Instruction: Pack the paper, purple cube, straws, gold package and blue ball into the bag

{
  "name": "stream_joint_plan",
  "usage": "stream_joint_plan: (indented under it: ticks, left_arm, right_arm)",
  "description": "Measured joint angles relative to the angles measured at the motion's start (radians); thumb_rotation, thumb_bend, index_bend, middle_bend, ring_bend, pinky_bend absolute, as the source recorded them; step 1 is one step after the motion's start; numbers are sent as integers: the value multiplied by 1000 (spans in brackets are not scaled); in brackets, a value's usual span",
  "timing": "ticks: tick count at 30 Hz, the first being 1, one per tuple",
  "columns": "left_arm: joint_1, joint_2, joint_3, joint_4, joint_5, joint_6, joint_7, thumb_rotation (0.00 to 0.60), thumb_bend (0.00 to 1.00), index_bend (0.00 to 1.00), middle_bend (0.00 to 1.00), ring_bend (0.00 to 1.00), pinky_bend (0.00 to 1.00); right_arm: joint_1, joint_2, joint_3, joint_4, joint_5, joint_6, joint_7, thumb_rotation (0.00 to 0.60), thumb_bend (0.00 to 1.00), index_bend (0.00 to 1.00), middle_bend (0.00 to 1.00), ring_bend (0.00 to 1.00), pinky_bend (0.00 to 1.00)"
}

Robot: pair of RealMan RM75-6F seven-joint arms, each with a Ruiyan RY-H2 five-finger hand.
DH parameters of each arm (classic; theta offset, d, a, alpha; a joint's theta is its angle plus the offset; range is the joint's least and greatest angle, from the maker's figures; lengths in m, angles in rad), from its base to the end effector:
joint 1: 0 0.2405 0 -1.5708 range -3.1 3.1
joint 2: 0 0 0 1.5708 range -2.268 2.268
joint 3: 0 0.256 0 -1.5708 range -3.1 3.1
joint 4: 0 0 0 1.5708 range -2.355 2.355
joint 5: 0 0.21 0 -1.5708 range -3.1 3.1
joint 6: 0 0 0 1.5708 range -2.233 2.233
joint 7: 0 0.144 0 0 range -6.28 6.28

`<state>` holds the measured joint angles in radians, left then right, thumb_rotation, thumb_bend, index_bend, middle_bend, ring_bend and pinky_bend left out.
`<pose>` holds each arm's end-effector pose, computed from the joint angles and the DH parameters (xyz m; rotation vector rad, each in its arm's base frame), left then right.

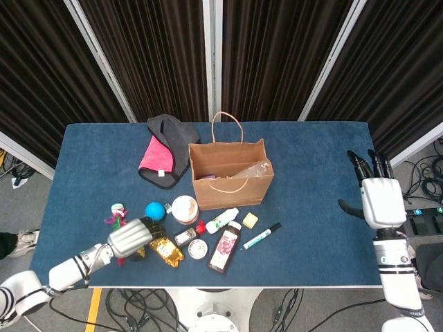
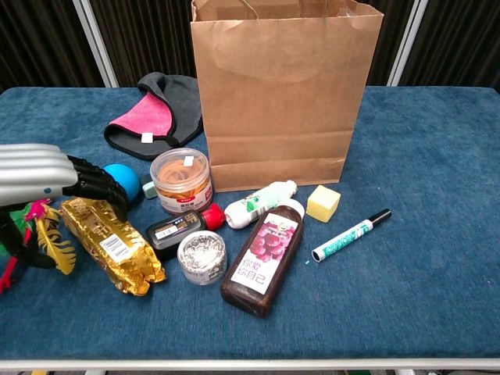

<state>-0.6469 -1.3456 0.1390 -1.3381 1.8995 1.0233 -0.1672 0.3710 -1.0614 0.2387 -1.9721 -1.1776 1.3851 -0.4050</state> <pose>-0.2281 0.2670 0.0115 -2.4223 -0.6930 -0.8519 -0.1987 -0.2742 0.1689 1.3817 -0.8048 0.9636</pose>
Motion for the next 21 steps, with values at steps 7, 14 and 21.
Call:
stream_joint_plan:
  ticks: [7,14,21]
  left_arm:
    - [-46,-29,6,40,-7,-23,-25,600,161,358,366,250,282]
    - [-70,-61,23,84,-12,-37,-43,600,184,394,387,265,282]
    - [-78,-88,29,122,-31,-40,-27,600,210,482,479,351,314]
  right_arm:
    - [-4,5,7,17,9,1,26,600,54,80,200,7,0]
    - [-7,11,8,33,18,-8,48,600,56,81,199,7,0]
    - [-7,13,11,47,21,-15,71,600,55,82,198,7,0]
